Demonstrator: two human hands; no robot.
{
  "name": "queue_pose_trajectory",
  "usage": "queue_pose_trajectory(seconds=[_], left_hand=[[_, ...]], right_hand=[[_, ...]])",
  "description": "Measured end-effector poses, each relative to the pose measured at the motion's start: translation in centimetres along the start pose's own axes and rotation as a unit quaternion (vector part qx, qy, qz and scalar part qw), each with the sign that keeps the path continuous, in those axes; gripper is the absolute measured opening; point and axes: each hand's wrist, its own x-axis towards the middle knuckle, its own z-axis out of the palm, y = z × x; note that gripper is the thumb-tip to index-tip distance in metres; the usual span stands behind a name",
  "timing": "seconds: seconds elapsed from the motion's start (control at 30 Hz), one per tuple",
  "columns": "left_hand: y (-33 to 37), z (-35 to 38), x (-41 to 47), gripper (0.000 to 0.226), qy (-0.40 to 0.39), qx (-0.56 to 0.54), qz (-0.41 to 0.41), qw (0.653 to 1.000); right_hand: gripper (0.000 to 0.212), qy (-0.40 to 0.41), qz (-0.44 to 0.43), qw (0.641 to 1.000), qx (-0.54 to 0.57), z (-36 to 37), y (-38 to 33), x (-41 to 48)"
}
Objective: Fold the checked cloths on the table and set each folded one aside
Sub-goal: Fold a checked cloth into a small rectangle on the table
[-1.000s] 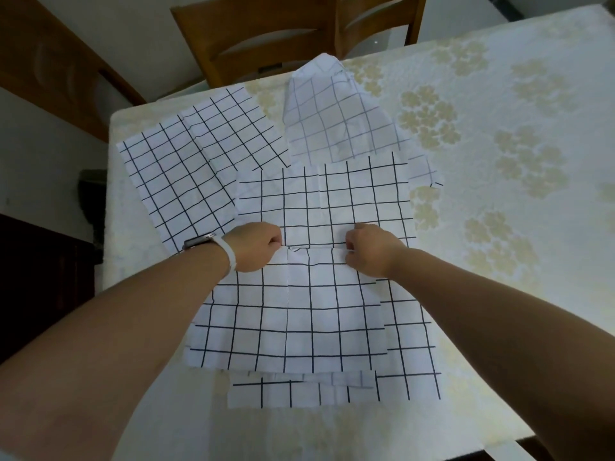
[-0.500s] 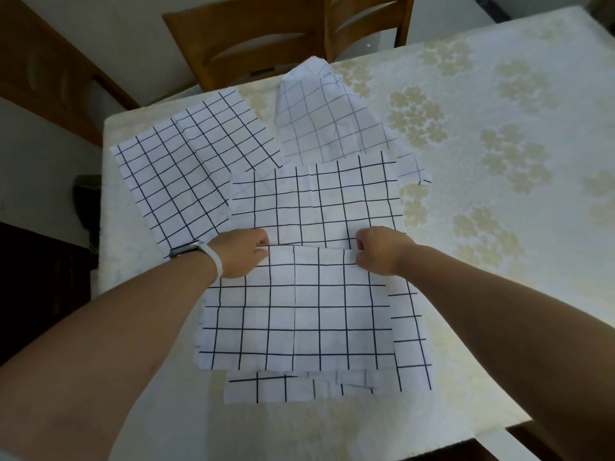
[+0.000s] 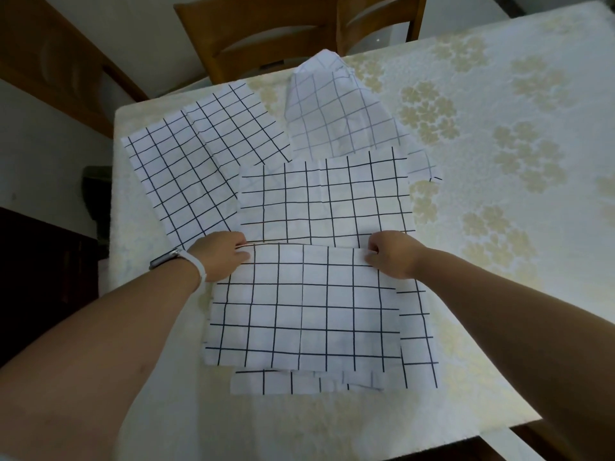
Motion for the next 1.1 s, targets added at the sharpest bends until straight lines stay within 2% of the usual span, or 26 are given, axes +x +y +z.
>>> queue_pose_trajectory(seconds=[0.17,0.27,0.37,0.53,0.6,0.73,0.8,0.9,1.1], left_hand=[[-0.2,1.2,-0.1,0.014,0.046,-0.131,-0.037,0.990],[-0.4,1.7,-0.1,0.011,0.080,-0.187,-0.041,0.978],[-0.5,2.1,-0.6,0.019,0.134,-0.276,-0.079,0.948],[-0.1,3.4,-2.9,0.040,0.167,-0.396,-0.126,0.894],[-0.1,4.3,-3.9,0.035,0.152,-0.417,-0.142,0.885],[-0.5,5.8,-5.4,0.017,0.104,-0.396,-0.175,0.895],[-0.4,6.3,-6.3,0.018,0.104,-0.381,-0.184,0.900],[-0.3,7.1,-7.5,0.019,0.121,-0.396,-0.179,0.892],[-0.3,8.9,-9.5,0.020,0.136,-0.431,-0.161,0.877]], right_hand=[[0.023,0.016,0.012,1.000,-0.013,0.3,0.9,-0.6],[0.011,0.007,0.018,1.000,-0.024,0.1,1.0,-0.9],[0.014,0.014,0.007,0.995,-0.097,-0.4,0.1,-1.0],[0.037,0.069,-0.079,0.976,-0.188,-1.3,-4.4,-0.2],[0.038,0.061,-0.131,0.971,-0.188,-1.0,-7.4,0.5],[0.042,0.026,-0.223,0.956,-0.188,0.5,-14.2,2.0],[0.050,0.022,-0.283,0.933,-0.221,1.7,-17.4,2.6],[0.060,0.008,-0.373,0.880,-0.293,3.5,-21.3,3.2],[0.054,-0.020,-0.470,0.763,-0.444,6.0,-25.3,3.4]])
